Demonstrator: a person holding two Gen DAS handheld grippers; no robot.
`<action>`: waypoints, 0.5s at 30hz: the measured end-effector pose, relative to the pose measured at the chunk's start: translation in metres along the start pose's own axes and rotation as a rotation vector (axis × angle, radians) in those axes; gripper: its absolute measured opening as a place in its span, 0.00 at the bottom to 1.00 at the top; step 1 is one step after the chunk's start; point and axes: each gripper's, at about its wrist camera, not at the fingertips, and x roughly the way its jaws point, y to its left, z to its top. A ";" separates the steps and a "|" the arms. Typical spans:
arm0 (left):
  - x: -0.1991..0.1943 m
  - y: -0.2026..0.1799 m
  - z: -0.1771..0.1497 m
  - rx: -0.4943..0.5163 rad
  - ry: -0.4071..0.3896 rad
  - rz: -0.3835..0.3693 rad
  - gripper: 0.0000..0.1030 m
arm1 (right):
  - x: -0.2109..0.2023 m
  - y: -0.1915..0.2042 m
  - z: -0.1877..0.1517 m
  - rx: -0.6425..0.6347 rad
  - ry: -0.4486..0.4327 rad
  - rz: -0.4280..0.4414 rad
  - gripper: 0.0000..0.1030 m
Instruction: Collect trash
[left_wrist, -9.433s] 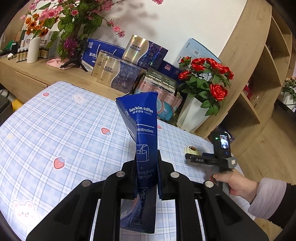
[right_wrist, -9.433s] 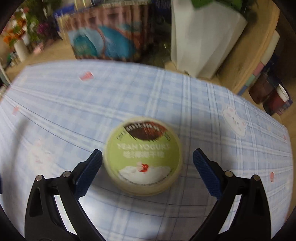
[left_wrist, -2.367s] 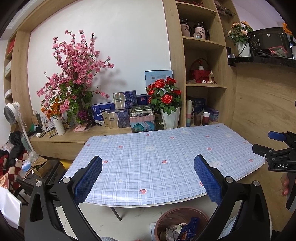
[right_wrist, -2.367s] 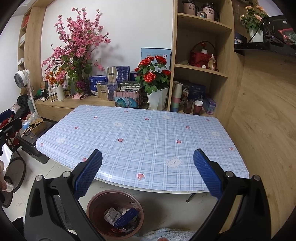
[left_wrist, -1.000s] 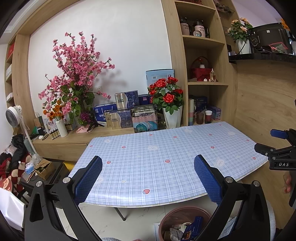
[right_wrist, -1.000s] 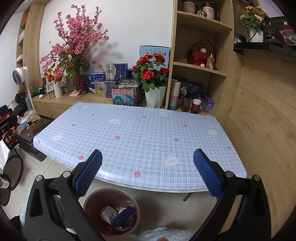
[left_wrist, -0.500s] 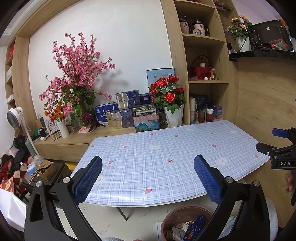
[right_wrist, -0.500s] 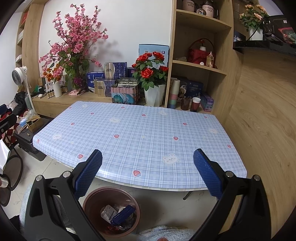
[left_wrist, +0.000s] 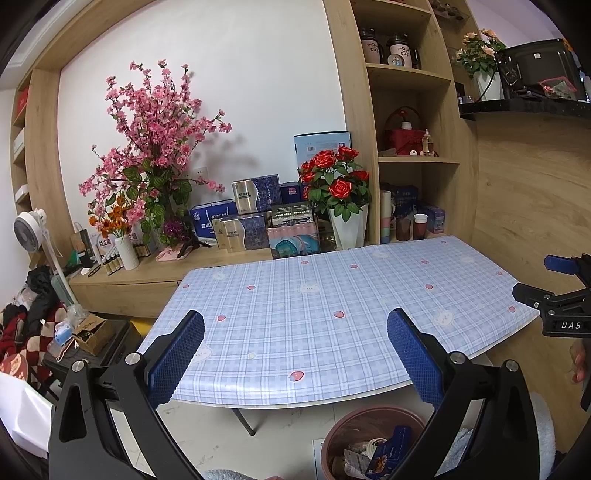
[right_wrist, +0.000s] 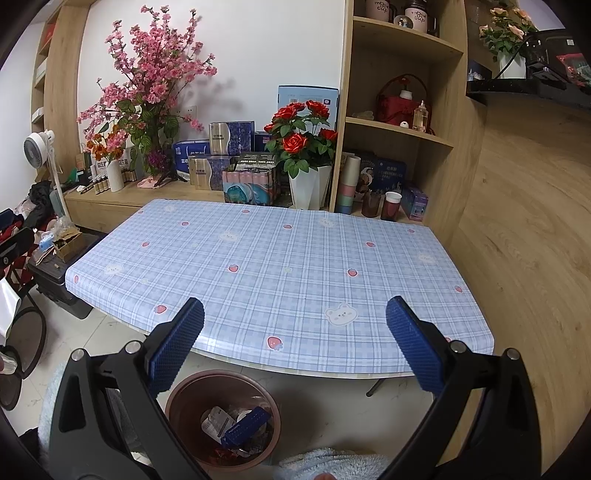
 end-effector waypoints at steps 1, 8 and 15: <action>0.000 -0.001 0.001 -0.001 0.000 0.000 0.94 | 0.000 0.001 0.000 0.000 0.001 0.000 0.94; 0.000 -0.001 0.000 0.002 -0.003 0.002 0.94 | -0.001 0.001 -0.001 0.001 0.001 0.000 0.94; -0.002 -0.003 -0.005 0.024 -0.024 0.011 0.94 | -0.002 0.002 -0.002 0.001 -0.004 -0.002 0.94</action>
